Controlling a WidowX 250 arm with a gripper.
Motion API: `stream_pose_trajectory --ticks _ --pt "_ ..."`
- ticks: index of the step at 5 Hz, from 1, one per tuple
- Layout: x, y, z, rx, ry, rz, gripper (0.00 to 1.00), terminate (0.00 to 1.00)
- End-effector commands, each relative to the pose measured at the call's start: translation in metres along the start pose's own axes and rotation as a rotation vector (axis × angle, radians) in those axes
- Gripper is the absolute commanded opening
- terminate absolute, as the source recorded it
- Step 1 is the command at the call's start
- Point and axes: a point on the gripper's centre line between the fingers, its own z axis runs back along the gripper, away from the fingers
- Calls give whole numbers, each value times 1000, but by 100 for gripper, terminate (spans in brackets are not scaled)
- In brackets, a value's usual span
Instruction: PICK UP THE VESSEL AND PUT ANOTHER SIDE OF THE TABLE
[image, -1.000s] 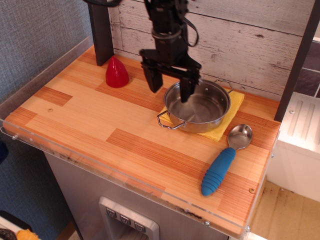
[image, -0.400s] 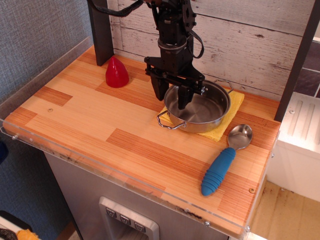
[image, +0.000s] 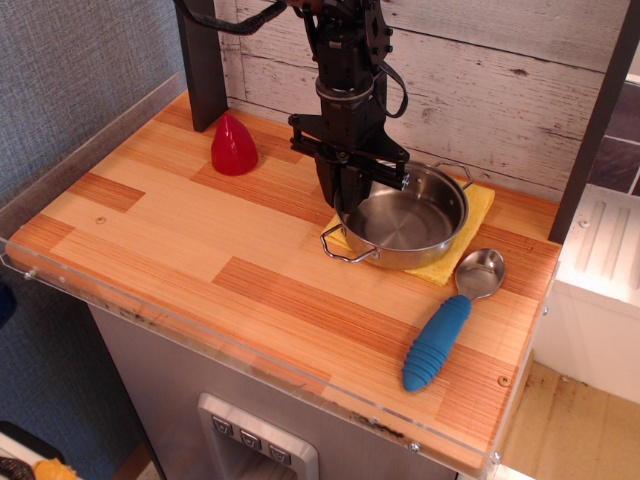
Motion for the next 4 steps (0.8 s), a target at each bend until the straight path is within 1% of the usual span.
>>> stream_pose_trajectory --ticks 1,2,3,4 --pt "8 -13 25 -45 -60 -1 0 0" --pt "12 -22 54 -175 -151 -11 0 0" --pt "-3 -17 93 -285 -261 -25 0 0" --pt "-31 13 101 -232 -246 2 0 0"
